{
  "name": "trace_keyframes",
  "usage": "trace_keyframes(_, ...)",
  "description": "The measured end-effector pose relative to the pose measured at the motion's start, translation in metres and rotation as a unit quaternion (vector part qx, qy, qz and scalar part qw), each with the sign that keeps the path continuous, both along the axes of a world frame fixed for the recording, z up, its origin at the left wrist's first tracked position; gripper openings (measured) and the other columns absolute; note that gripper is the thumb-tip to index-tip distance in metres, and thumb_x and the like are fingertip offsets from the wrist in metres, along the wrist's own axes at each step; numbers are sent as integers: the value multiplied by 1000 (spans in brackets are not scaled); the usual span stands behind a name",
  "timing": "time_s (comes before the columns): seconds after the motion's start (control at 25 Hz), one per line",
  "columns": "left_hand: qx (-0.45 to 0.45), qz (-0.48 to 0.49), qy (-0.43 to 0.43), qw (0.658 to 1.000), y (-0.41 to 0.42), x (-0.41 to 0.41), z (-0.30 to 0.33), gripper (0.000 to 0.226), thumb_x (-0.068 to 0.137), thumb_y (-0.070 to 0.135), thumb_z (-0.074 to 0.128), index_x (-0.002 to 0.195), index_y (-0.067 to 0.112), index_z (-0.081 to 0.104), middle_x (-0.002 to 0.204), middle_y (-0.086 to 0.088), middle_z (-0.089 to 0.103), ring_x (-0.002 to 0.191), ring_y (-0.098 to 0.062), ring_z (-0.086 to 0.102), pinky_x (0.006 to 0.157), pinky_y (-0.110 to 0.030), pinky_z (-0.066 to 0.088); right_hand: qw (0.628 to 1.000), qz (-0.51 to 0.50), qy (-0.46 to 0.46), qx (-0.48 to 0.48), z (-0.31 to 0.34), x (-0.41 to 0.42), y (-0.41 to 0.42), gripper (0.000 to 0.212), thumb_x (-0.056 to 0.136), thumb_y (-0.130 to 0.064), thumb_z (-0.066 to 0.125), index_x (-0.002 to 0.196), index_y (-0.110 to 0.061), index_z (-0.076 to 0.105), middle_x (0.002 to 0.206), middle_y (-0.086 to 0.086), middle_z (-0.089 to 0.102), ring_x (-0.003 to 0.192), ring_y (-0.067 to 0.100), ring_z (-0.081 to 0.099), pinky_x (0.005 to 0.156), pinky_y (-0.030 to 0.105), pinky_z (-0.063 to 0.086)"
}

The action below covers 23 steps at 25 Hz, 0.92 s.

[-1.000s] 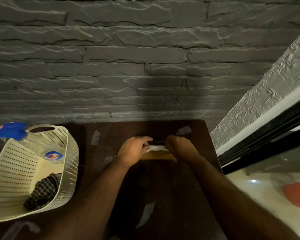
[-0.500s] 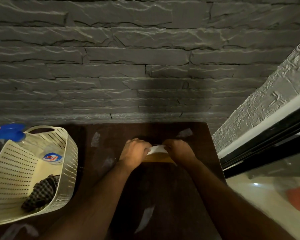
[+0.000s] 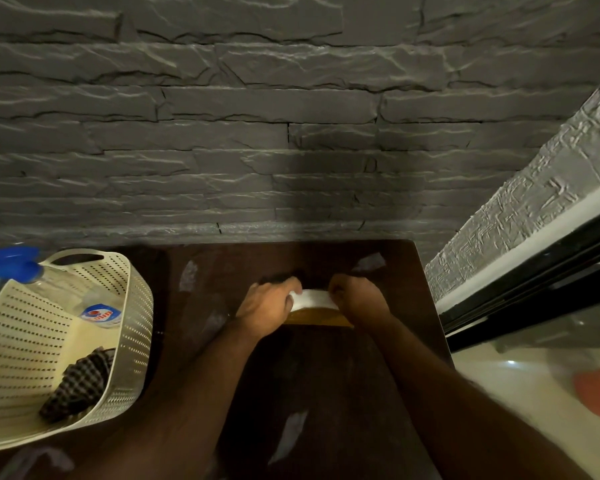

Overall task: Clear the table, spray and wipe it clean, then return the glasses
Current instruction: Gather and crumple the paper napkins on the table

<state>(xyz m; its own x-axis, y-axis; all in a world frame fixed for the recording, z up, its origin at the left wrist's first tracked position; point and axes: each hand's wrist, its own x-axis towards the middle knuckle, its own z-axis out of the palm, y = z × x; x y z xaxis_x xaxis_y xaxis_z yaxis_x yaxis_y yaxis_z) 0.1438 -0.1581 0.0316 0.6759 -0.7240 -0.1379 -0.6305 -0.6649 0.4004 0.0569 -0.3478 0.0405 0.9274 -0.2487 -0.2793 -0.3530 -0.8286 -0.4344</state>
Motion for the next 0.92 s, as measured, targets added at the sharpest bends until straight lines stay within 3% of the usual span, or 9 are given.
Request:
trace_keyframes(0.2, 2, 3, 45, 999, 1, 3, -10, 29, 92, 27, 42, 106, 29, 67, 109, 5, 70, 101, -17, 62, 90, -32, 45, 998, 36, 58, -15, -3, 2, -7, 21, 94, -28, 50, 106, -26, 67, 106, -4, 68, 92, 14, 63, 84, 35, 53)
trace_keyframes(0.44, 0, 39, 56, 998, 2, 3, -16, 26, 95, 23, 45, 104, 25, 70, 104, 1, 71, 96, -20, 64, 86, -32, 46, 996, 24, 72, -49, -7, -6, -17, 21, 94, -29, 48, 105, -28, 65, 105, -3, 67, 94, 14, 61, 96, 45, 46)
trace_keyframes(0.6, 35, 83, 17, 996, 14, 3, -19, 25, 94, 21, 47, 105, 23, 69, 105, -2, 70, 96, -22, 63, 86, -34, 47, 996, -38, 30, -78, -10, -20, -32, 21, 93, -26, 48, 104, -26, 66, 106, -1, 64, 95, 19, 63, 92, 44, 48)
trace_keyframes(0.72, -28, 128, -30, 991, 23, 3, -18, 28, 88, 18, 52, 110, 22, 69, 109, -1, 67, 99, -22, 62, 89, -32, 47, 996, -48, -25, -73, -14, -26, -40, 18, 88, -25, 52, 100, -26, 66, 105, 0, 64, 92, 19, 64, 82, 41, 54)
trace_keyframes(0.8, -61, 68, -71, 993, 21, -2, -11, 33, 87, 30, 53, 116, 23, 67, 113, 3, 65, 102, -18, 59, 89, -32, 45, 999, -4, -13, -47, -14, -30, -39, 29, 83, -31, 59, 111, -28, 63, 112, -2, 61, 103, 18, 59, 87, 40, 52)
trace_keyframes(0.92, 16, -39, -90, 995, 8, -11, -1, 41, 88, 48, 54, 125, 33, 59, 119, 12, 61, 109, -14, 53, 89, -34, 40, 998, 34, 5, -48, -13, -30, -34, 41, 83, -39, 64, 122, -30, 58, 120, -3, 58, 111, 18, 53, 94, 38, 47)
